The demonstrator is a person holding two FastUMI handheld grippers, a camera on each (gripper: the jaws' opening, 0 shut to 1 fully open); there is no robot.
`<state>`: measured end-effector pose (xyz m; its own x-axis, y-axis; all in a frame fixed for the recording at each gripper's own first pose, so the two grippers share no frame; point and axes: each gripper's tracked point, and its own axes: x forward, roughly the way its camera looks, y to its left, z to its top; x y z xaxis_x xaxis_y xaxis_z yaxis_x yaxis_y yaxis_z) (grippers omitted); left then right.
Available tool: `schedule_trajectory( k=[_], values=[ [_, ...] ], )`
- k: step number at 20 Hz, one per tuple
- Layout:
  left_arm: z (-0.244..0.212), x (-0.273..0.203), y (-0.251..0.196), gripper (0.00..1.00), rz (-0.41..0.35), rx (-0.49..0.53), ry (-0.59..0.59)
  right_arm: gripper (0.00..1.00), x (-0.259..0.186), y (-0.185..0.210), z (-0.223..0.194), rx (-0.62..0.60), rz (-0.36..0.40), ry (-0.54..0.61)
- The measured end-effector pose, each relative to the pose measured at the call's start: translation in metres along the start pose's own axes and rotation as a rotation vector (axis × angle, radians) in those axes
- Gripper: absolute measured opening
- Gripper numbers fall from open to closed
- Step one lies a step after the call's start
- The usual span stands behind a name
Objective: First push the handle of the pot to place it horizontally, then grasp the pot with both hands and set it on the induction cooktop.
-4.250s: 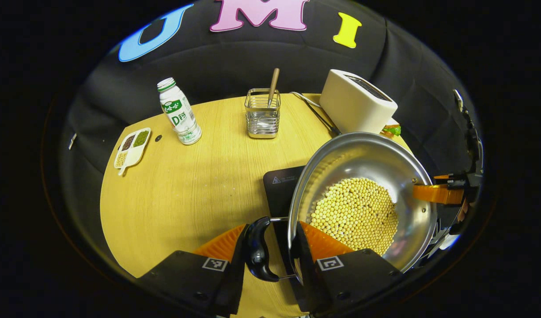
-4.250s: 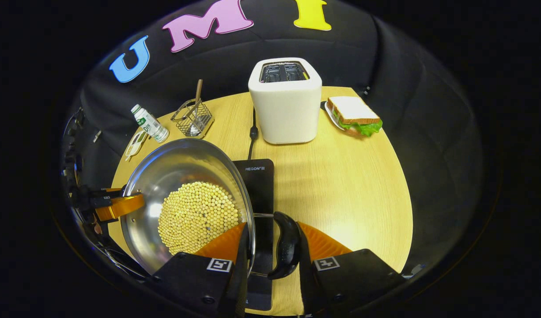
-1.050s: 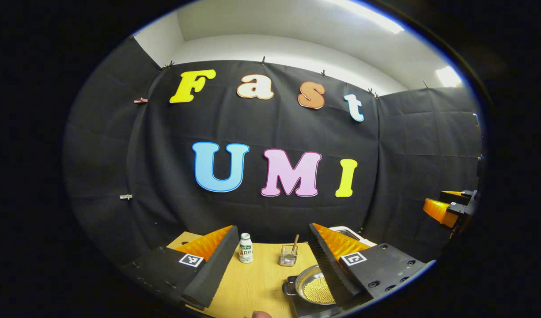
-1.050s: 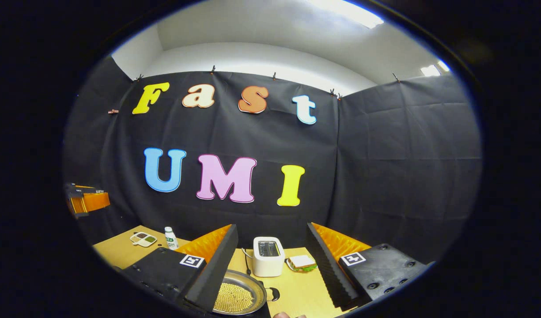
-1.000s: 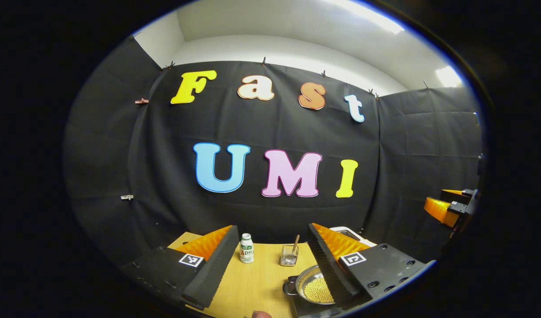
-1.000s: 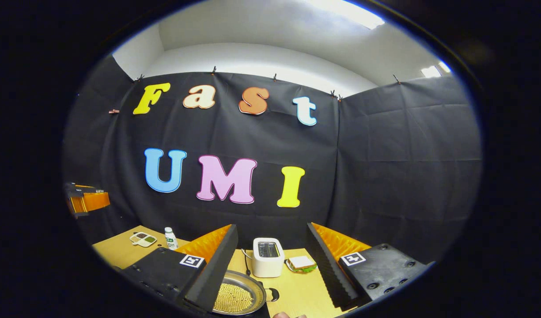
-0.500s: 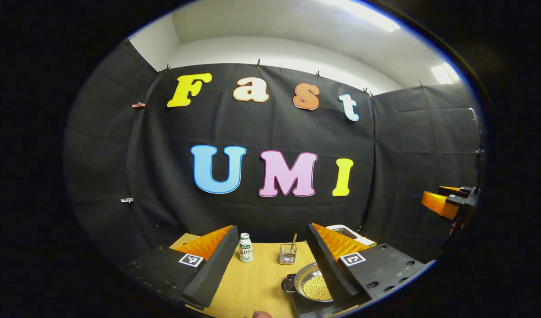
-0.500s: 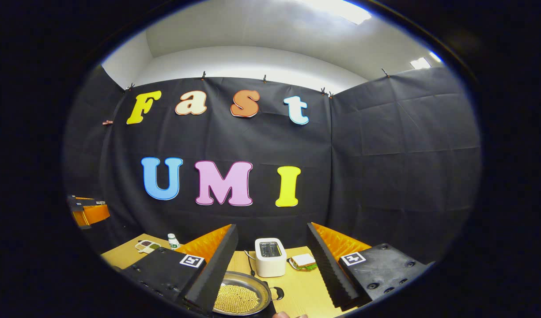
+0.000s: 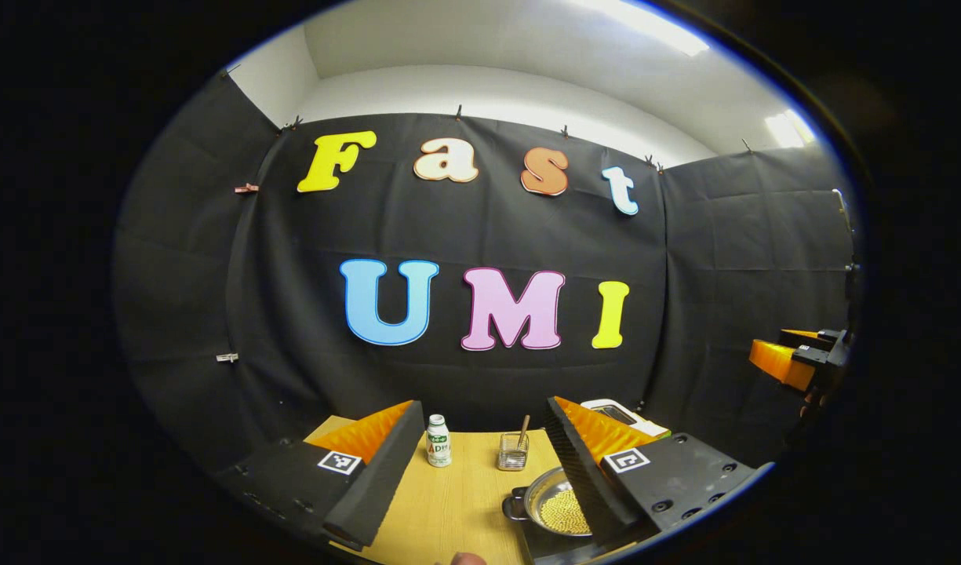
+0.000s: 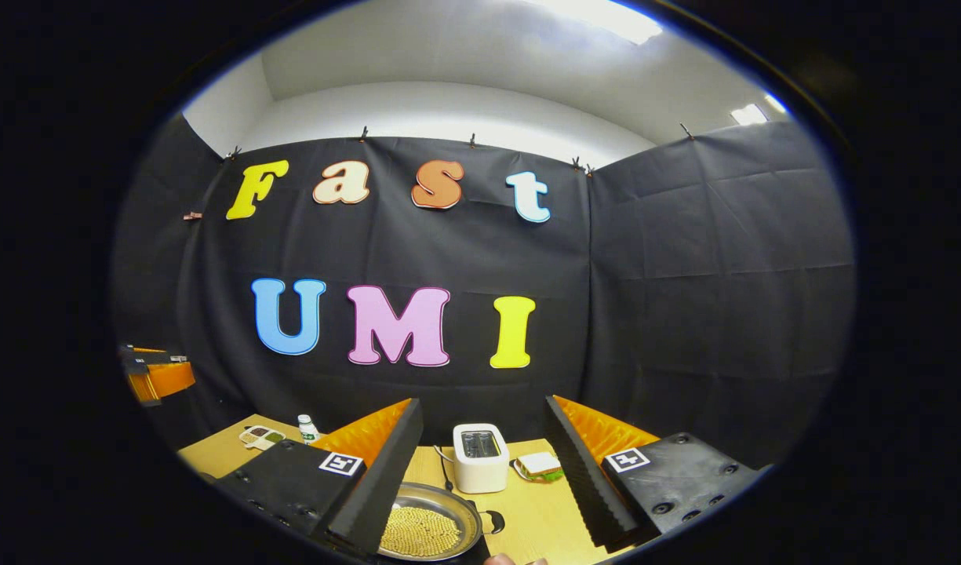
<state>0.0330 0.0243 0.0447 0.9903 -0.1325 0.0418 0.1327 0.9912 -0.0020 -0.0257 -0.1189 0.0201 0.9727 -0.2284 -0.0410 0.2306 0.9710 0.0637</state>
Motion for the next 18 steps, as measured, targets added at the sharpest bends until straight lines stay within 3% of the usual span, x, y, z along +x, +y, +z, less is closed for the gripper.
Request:
schedule_trajectory(
  k=[2, 13, 18],
  values=[
    [-0.0001, 0.0008, -0.0006, 0.96, -0.002, 0.003, 0.004, 0.93, 0.0008, -0.0002, -0.0026, 0.002, 0.000, 0.005],
    [-0.0022, 0.0040, -0.0092, 0.96, -0.027, 0.006, 0.022, 0.99, 0.0009, -0.0004, -0.0065, -0.007, 0.001, 0.011],
    [-0.0016, 0.0043, -0.0086, 0.96, -0.023, 0.007, 0.023, 0.96, 0.0006, -0.0030, -0.0060, -0.005, -0.003, 0.009]
  ],
)
